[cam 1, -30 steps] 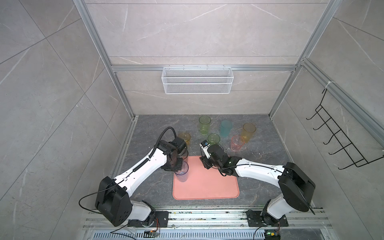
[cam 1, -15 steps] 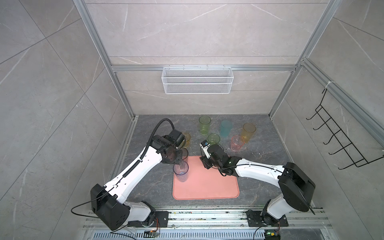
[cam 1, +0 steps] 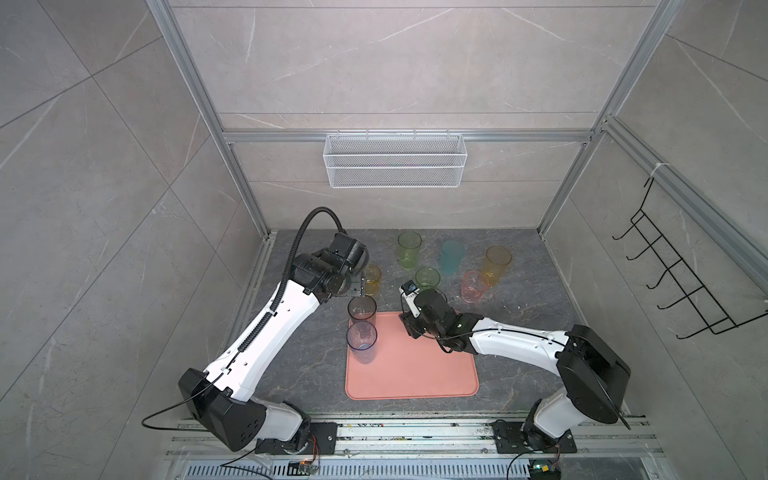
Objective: Place the glasses into the tray
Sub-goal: 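Move the left gripper over the clear cup and lower toward its rim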
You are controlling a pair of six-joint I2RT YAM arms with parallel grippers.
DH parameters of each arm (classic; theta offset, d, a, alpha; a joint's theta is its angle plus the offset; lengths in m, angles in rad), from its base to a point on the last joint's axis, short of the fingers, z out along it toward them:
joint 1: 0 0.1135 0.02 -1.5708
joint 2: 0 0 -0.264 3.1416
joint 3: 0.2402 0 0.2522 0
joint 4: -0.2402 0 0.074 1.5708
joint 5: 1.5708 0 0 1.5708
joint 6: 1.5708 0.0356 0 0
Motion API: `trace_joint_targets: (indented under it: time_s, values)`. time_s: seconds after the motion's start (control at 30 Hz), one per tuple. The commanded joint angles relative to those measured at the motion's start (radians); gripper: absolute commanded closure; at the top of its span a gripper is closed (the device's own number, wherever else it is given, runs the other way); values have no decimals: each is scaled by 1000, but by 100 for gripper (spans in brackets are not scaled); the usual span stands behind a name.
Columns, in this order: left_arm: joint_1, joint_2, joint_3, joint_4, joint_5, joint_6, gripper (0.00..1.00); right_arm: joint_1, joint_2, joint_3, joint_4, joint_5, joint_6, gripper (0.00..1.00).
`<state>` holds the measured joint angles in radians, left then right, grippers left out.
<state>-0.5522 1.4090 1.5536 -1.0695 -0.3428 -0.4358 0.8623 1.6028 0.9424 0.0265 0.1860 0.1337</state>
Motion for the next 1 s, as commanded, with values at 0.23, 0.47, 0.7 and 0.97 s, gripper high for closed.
trace_joint_targets:
  time_s: [0.23, 0.47, 0.7, 0.97]
  values:
    - [201, 76, -4, 267, 74, -48, 16, 9, -17, 3, 15, 18, -14, 41]
    - [288, 162, -25, 359, 206, -83, 14, 9, -14, 2, 14, 25, -17, 41]
    - [313, 261, -21, 398, 229, -115, 8, 10, -12, 7, 13, 15, -14, 40]
    - [325, 328, -19, 425, 223, -142, 6, 10, -14, 8, 11, 13, -13, 40]
